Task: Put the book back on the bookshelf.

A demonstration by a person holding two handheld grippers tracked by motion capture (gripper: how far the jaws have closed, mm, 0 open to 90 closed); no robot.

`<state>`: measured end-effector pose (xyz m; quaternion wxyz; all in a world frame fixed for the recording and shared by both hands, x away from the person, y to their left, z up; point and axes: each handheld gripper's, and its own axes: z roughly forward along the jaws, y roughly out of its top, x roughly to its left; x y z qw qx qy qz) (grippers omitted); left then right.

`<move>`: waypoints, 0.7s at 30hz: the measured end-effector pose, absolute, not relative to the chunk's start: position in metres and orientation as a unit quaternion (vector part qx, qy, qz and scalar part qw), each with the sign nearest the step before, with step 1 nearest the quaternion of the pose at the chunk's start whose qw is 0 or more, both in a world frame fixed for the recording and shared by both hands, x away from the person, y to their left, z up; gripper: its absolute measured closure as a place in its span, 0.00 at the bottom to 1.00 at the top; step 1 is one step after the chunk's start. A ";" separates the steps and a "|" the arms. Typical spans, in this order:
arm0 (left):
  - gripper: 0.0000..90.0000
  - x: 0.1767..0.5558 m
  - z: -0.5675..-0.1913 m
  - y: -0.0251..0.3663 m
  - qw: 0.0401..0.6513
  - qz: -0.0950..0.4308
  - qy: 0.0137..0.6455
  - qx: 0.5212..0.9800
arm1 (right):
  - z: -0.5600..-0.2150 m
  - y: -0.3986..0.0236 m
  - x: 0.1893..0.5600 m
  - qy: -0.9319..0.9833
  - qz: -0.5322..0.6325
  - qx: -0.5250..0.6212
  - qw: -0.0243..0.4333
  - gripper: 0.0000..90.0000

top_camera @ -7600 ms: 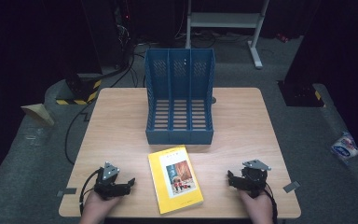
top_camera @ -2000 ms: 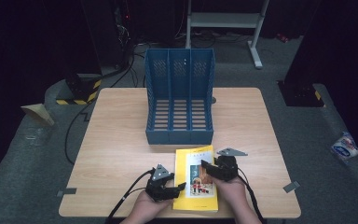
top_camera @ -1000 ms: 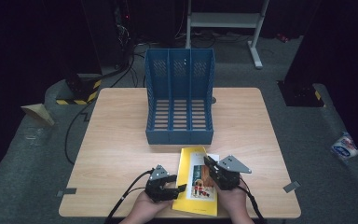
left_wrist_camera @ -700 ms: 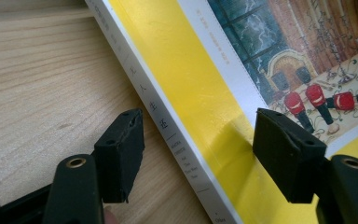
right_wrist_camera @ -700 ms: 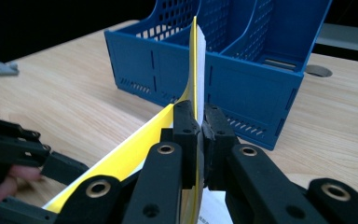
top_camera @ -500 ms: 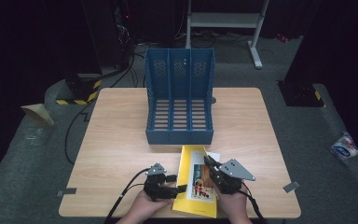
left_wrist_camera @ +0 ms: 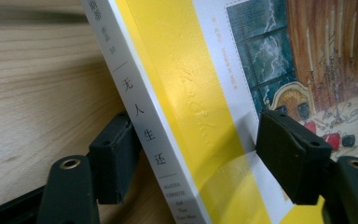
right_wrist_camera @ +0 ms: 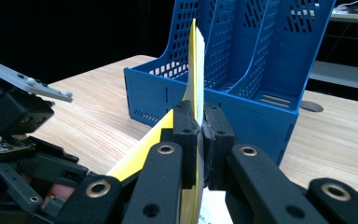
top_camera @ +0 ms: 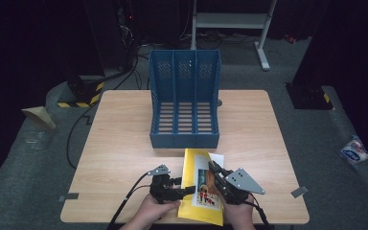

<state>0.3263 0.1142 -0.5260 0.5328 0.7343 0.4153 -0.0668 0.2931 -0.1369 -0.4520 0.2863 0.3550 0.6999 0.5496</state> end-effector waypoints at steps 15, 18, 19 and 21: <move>0.31 0.322 -0.528 0.107 0.538 -0.082 0.412 0.731 | -0.448 -0.138 0.295 0.694 0.559 0.351 0.288 0.95; 0.31 0.322 -0.528 0.107 0.538 -0.077 0.406 0.735 | -0.447 -0.138 0.294 0.692 0.561 0.350 0.289 0.95; 0.31 0.322 -0.528 0.107 0.538 -0.076 0.406 0.735 | -0.446 -0.138 0.294 0.692 0.562 0.349 0.290 0.95; 0.31 0.322 -0.527 0.107 0.539 -0.075 0.408 0.734 | -0.445 -0.139 0.294 0.692 0.562 0.349 0.290 0.95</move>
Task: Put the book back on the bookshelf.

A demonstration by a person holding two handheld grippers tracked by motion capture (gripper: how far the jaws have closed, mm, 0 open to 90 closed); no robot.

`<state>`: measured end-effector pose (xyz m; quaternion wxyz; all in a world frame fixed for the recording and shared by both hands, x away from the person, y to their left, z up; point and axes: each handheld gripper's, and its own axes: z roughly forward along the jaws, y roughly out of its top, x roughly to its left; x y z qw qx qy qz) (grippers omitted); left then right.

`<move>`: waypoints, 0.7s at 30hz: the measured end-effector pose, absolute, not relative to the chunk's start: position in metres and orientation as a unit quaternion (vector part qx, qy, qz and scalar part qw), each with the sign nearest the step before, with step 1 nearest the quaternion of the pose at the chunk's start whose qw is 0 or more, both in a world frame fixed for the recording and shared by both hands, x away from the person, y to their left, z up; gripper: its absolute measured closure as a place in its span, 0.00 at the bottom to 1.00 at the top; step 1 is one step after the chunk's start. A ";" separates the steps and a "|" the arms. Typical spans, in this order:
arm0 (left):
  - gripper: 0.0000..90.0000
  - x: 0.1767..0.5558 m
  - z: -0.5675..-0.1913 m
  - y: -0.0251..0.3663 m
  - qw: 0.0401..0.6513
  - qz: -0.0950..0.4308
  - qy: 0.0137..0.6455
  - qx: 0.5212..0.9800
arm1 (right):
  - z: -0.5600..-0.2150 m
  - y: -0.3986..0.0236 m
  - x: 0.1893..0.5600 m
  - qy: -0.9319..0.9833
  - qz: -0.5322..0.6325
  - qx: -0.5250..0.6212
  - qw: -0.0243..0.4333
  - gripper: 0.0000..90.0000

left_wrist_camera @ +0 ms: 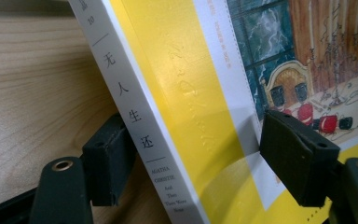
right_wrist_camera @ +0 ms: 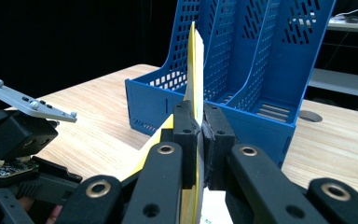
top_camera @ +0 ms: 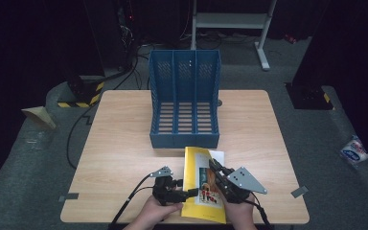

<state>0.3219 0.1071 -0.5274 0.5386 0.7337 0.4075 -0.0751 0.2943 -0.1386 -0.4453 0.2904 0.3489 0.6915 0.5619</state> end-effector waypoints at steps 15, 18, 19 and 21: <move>0.35 0.324 -0.524 0.109 0.552 -0.066 0.411 0.723 | -0.438 -0.138 0.292 0.685 0.571 0.340 0.299 0.95; 0.33 0.326 -0.524 0.108 0.550 -0.065 0.409 0.725 | -0.437 -0.139 0.291 0.683 0.571 0.341 0.301 0.95; 0.33 0.326 -0.523 0.107 0.549 -0.067 0.410 0.725 | -0.437 -0.139 0.291 0.682 0.573 0.342 0.301 0.95; 0.31 0.327 -0.522 0.106 0.548 -0.064 0.404 0.729 | -0.436 -0.140 0.290 0.679 0.574 0.343 0.302 0.95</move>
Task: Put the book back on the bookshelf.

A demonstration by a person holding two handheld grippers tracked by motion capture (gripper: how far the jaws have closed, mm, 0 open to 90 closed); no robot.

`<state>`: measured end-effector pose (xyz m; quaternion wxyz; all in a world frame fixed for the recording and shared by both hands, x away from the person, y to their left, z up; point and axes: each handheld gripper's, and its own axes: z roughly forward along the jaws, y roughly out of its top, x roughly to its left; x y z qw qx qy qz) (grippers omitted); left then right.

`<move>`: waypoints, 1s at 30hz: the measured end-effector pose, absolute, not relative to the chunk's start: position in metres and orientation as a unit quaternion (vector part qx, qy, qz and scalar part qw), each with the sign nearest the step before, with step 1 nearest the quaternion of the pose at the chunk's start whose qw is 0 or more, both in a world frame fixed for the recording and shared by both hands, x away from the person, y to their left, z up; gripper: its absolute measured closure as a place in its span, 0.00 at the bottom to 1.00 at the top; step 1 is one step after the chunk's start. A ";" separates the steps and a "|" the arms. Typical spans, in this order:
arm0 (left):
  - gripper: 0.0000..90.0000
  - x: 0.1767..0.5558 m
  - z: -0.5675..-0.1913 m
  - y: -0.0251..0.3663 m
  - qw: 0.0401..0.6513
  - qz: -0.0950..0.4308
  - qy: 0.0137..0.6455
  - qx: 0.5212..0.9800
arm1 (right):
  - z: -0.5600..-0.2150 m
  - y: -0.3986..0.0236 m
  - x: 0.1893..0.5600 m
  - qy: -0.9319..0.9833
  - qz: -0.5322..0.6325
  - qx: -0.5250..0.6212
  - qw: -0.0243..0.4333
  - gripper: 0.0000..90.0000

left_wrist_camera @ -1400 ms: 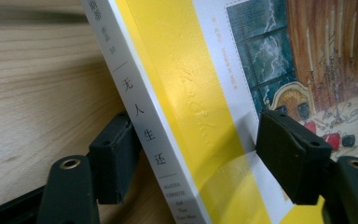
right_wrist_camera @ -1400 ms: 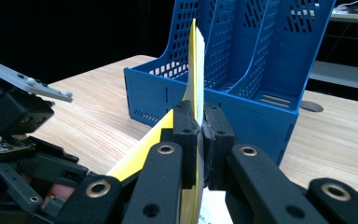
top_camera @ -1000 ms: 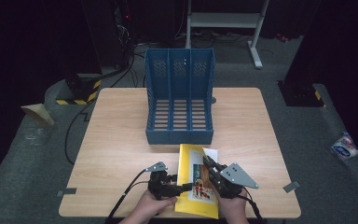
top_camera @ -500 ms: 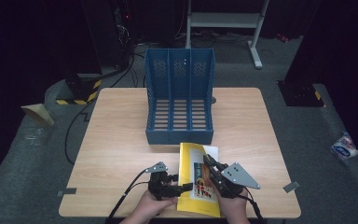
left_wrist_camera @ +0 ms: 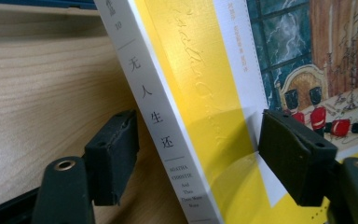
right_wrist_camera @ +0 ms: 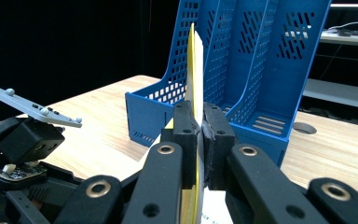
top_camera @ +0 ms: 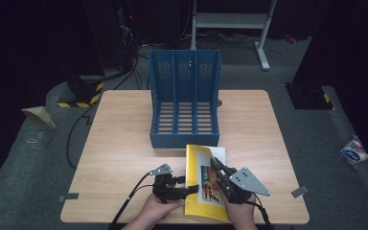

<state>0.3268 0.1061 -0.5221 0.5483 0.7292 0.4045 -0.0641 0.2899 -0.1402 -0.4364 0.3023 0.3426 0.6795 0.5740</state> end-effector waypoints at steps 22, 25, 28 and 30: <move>0.60 0.330 -0.521 0.108 0.549 -0.066 0.394 0.734 | -0.439 -0.140 0.289 0.684 0.567 0.339 0.309 0.95; 0.62 0.328 -0.520 0.109 0.547 -0.058 0.393 0.737 | -0.441 -0.140 0.290 0.685 0.565 0.341 0.310 0.95; 0.64 0.327 -0.518 0.109 0.548 -0.045 0.388 0.740 | -0.442 -0.141 0.290 0.685 0.563 0.341 0.312 0.95; 0.66 0.326 -0.517 0.109 0.550 -0.037 0.385 0.740 | -0.442 -0.143 0.290 0.683 0.563 0.344 0.313 0.95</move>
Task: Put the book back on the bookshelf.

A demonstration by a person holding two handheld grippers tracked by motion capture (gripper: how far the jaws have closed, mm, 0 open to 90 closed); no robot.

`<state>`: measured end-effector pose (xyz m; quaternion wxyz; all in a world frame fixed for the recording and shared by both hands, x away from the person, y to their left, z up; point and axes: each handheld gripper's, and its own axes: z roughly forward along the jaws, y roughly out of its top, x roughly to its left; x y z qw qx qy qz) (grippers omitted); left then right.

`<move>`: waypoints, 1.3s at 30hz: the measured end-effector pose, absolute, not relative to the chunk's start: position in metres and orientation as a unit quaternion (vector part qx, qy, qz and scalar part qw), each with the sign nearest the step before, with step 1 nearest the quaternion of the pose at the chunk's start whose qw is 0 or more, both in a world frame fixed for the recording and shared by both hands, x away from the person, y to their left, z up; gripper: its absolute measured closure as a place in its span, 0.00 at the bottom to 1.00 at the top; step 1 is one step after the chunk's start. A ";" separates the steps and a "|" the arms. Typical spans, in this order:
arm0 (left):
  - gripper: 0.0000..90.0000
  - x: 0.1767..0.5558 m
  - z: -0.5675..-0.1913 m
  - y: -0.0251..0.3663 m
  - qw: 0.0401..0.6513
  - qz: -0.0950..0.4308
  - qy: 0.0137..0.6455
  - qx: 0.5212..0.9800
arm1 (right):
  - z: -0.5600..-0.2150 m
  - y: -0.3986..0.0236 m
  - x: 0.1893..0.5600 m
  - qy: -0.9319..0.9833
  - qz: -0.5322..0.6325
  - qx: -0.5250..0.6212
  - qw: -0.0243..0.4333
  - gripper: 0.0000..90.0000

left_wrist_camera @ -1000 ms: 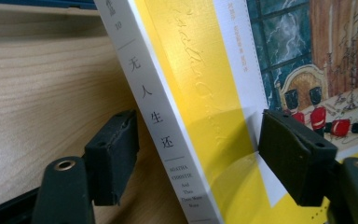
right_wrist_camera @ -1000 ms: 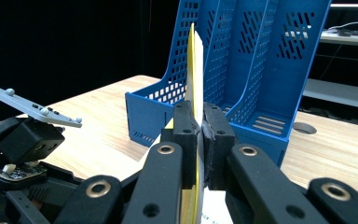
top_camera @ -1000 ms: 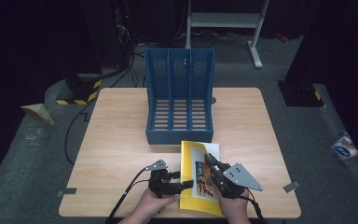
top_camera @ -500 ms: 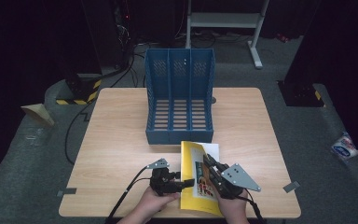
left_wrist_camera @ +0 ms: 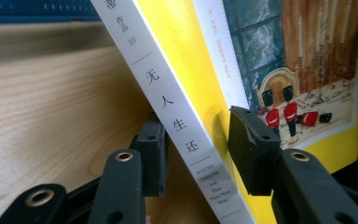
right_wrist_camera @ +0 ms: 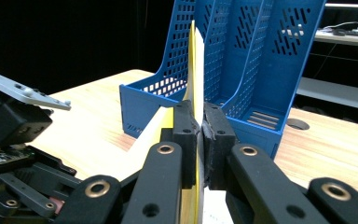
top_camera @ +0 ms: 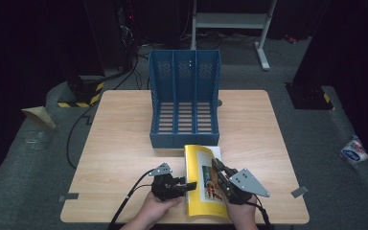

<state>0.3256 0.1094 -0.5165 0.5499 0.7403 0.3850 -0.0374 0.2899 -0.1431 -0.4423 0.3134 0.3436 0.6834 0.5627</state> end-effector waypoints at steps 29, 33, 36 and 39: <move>0.70 0.307 -0.498 0.106 0.557 0.087 0.293 0.772 | -0.455 -0.169 0.303 0.668 0.551 0.403 0.296 0.87; 0.70 0.306 -0.498 0.106 0.556 0.095 0.284 0.775 | -0.457 -0.170 0.304 0.668 0.550 0.408 0.292 0.85; 0.70 0.304 -0.498 0.105 0.557 0.108 0.275 0.776 | -0.458 -0.172 0.306 0.668 0.549 0.413 0.285 0.84; 0.71 0.300 -0.498 0.105 0.560 0.118 0.264 0.776 | -0.459 -0.175 0.309 0.668 0.548 0.423 0.274 0.80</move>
